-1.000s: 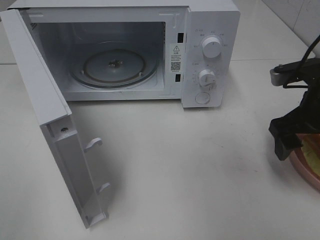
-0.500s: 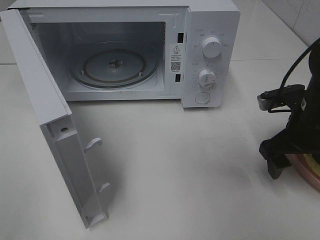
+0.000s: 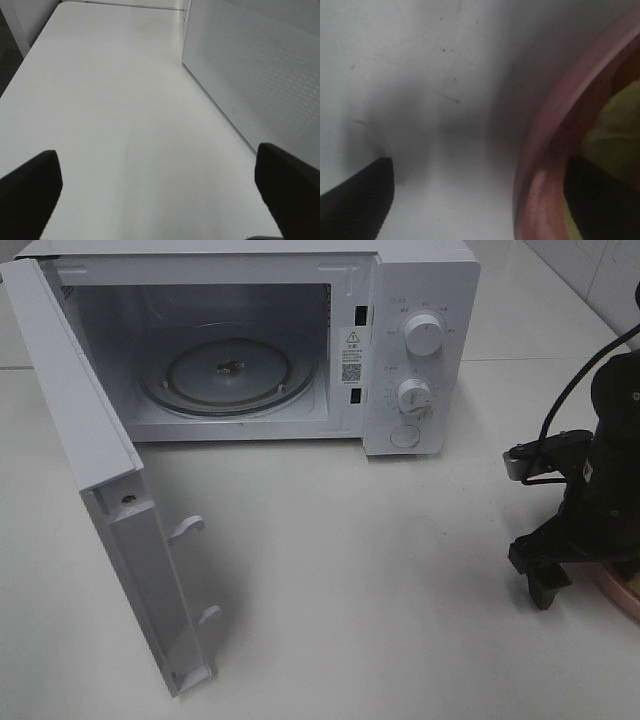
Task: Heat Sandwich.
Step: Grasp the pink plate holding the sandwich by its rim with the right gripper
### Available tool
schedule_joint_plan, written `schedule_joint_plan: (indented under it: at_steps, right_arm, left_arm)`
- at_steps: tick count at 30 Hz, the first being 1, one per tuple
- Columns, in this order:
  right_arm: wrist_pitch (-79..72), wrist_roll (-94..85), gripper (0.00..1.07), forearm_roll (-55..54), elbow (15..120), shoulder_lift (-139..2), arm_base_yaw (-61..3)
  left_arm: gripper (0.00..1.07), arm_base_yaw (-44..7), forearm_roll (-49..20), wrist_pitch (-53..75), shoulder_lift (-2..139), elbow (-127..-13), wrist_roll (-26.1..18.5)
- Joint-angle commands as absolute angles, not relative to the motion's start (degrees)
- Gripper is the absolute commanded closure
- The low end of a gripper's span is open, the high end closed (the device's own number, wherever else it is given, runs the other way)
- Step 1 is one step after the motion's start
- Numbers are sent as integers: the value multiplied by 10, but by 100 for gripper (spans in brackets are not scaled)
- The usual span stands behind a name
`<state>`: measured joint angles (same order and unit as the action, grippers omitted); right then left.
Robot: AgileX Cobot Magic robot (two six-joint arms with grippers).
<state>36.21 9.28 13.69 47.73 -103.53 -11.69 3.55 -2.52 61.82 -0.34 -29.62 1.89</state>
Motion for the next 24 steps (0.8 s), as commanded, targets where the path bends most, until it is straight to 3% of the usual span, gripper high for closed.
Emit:
schedule_joint_plan:
  at_steps: [1, 6, 7, 9, 12, 13, 15, 24]
  right_arm:
    - [363, 96, 24, 146, 476, -1038, -113]
    - [367, 138, 44, 179, 476, -1038, -113]
    - [368, 154, 56, 189, 476, -1038, -113]
    - [368, 166, 62, 198, 476, -1038, -113]
    - [370, 191, 93, 218, 476, -1038, -113]
    - [370, 191, 93, 218, 476, -1038, -113]
    - [370, 193, 107, 222, 476, -1038, -113]
    - [368, 193, 107, 222, 476, -1038, -113]
  left_arm:
    - [7, 37, -29, 612, -14, -295, 21]
    - [7, 37, -29, 612, -14, -295, 21]
    - [7, 37, -29, 612, -14, -295, 21]
    - [7, 37, -29, 612, -14, -295, 21]
    - [7, 37, -29, 612, -14, -295, 21]
    - [7, 37, -29, 612, -14, -295, 21]
    - [7, 37, -29, 612, -14, -295, 21]
    - [7, 37, -29, 612, -14, -295, 21]
